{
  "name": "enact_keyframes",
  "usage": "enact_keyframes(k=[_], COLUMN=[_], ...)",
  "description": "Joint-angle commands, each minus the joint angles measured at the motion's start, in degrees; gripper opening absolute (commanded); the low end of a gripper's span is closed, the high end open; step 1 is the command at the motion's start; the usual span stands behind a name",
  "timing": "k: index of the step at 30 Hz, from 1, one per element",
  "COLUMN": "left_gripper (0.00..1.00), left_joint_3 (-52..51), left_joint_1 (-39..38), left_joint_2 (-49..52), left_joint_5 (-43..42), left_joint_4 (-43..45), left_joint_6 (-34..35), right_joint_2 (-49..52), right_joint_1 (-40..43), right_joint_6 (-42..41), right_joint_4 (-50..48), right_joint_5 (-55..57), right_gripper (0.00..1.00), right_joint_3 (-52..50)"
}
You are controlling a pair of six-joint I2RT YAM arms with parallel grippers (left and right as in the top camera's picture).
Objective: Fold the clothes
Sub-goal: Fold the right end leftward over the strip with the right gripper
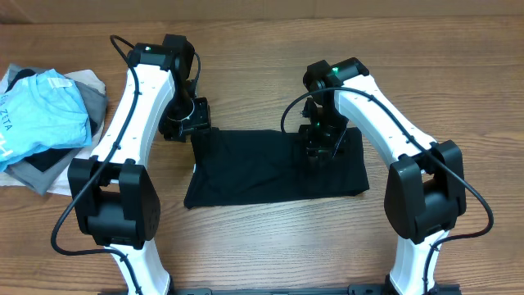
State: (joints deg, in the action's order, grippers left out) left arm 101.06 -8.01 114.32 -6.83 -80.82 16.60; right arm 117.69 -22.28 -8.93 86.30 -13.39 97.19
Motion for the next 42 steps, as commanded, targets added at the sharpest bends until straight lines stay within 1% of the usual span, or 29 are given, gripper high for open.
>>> enact_keyframes(k=[1,5,7,8,9,13,16,21,26,28,31,34,36,37,38,39,41,42], left_gripper=[0.56,0.57,0.63,0.73,0.76,0.77,0.77,0.78,0.79,0.79,0.79,0.79,0.75,0.7,0.56,0.48,0.26,0.21], left_joint_3=[0.96,0.96,0.96,0.92,0.76,-1.25,-4.59,-12.15,-19.5,-22.93,-27.32,-29.64,-30.23,-30.4,-30.42,-30.42,-30.4,-30.4], left_joint_1=[-0.26,-0.26,-0.26,-0.26,-0.26,-0.26,-0.26,-0.26,-0.28,-0.28,-0.26,-0.28,-0.28,-0.28,-0.28,-0.28,-0.22,-0.09], left_joint_2=[-0.74,-0.74,-0.74,-0.74,-0.74,-0.74,-0.72,-0.72,-0.7,-0.66,-0.63,-0.59,-0.59,-0.59,-0.59,-0.59,-0.61,-0.61], left_joint_5=[-0.66,-0.66,-0.68,-0.66,-0.66,-0.66,-0.66,-0.63,-0.72,-1.09,-6.16,-8.98,-9.4,-9.35,-9.42,-9.62,-9.75,-9.75], left_joint_4=[-0.2,-0.44,-1.44,-2.56,-2.8,-3.08,-1.46,5.38,13.64,18.27,24.17,27.45,28.04,28.06,28.04,28.06,28.39,28.61], left_joint_6=[0.15,0.15,0.15,0.15,0.15,0.15,0.11,-3.8,-6.16,-7.76,-11.3,-12.37,-12.35,-12.35,-12.33,-12.33,-12.33,-12.33], right_joint_2=[-1.86,-1.86,-1.86,-1.86,-1.86,-1.86,-1.86,-1.86,-1.86,-1.86,-1.86,-1.86,-1.86,-1.86,-1.86,-1.86,-1.86,-1.86], right_joint_1=[-0.26,-0.04,0.26,1.05,1.49,3.67,6.03,9.27,9.57,9.57,9.57,9.57,9.57,9.57,9.57,9.57,9.57,9.57], right_joint_6=[0.35,-1.14,-4.11,-6.36,-6.34,-6.36,-6.34,-6.14,-6.08,-6.1,-6.1,-6.1,-6.1,-6.1,-6.1,-6.1,-6.08,-6.05], right_joint_4=[-0.31,0.33,0.39,-0.04,-0.31,-0.72,-0.66,-0.04,-0.09,-0.15,-0.26,-0.26,-0.24,-0.24,-0.26,-0.24,-0.24,-0.24], right_joint_5=[-0.13,9.73,15.82,19.65,19.85,19.82,19.82,19.74,19.78,19.76,19.74,19.61,19.06,18.86,18.62,18.62,18.69,18.69], right_gripper=[0.35,0.35,0.34,0.36,0.36,0.37,0.37,0.38,0.39,0.39,0.39,0.39,0.39,0.39,0.39,0.39,0.4,0.4], right_joint_3=[1.14,1.14,1.14,1.14,1.14,1.14,1.14,1.14,1.14,1.14,1.14,1.14,1.14,1.14,1.14,1.14,1.14,1.14])
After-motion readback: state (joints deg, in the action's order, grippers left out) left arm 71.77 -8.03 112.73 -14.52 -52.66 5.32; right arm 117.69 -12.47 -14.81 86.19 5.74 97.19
